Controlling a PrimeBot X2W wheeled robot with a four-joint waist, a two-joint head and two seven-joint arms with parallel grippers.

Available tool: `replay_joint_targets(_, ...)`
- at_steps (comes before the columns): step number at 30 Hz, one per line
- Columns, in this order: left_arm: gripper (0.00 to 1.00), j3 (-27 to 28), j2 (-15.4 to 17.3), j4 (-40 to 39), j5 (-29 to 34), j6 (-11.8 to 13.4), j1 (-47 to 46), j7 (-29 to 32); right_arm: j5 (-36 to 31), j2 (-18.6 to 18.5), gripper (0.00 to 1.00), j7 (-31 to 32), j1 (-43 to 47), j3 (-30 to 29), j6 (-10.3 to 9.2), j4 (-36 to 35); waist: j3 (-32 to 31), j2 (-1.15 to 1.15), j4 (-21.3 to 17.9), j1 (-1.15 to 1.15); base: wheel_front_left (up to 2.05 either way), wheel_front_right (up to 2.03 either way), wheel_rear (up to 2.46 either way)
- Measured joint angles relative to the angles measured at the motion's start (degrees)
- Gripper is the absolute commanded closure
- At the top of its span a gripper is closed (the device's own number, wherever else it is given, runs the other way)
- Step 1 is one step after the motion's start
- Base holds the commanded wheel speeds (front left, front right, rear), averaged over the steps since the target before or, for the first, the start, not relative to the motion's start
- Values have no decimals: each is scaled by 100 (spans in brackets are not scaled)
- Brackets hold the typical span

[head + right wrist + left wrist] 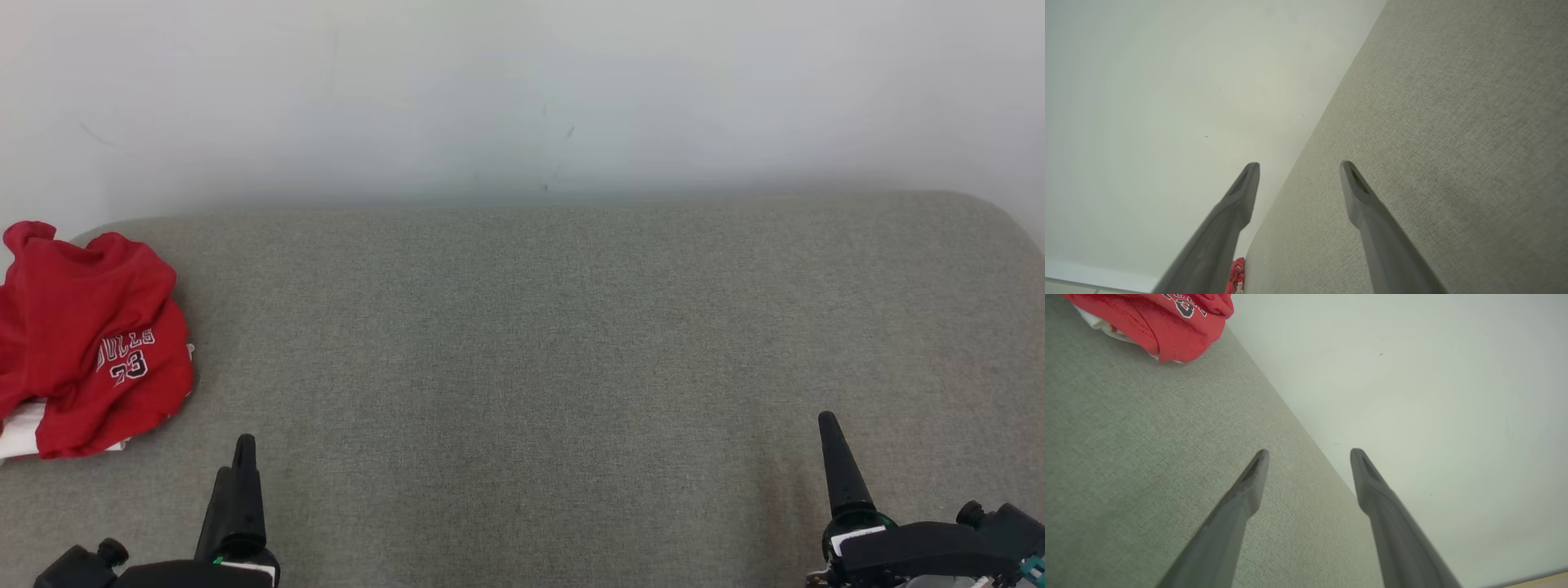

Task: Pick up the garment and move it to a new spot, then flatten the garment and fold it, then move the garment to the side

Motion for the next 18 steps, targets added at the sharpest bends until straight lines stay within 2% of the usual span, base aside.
replay_joint_targets(11,0,-74,3,-114,1114,52,69,-198,-1106,3,0,-193,21,23,0,-125,-5,0,-9,0,0,0,0)
replay_joint_targets(18,0,-168,37,-123,2031,124,104,-348,-1814,7,0,-342,33,111,2,-179,-10,0,-25,0,0,0,0)
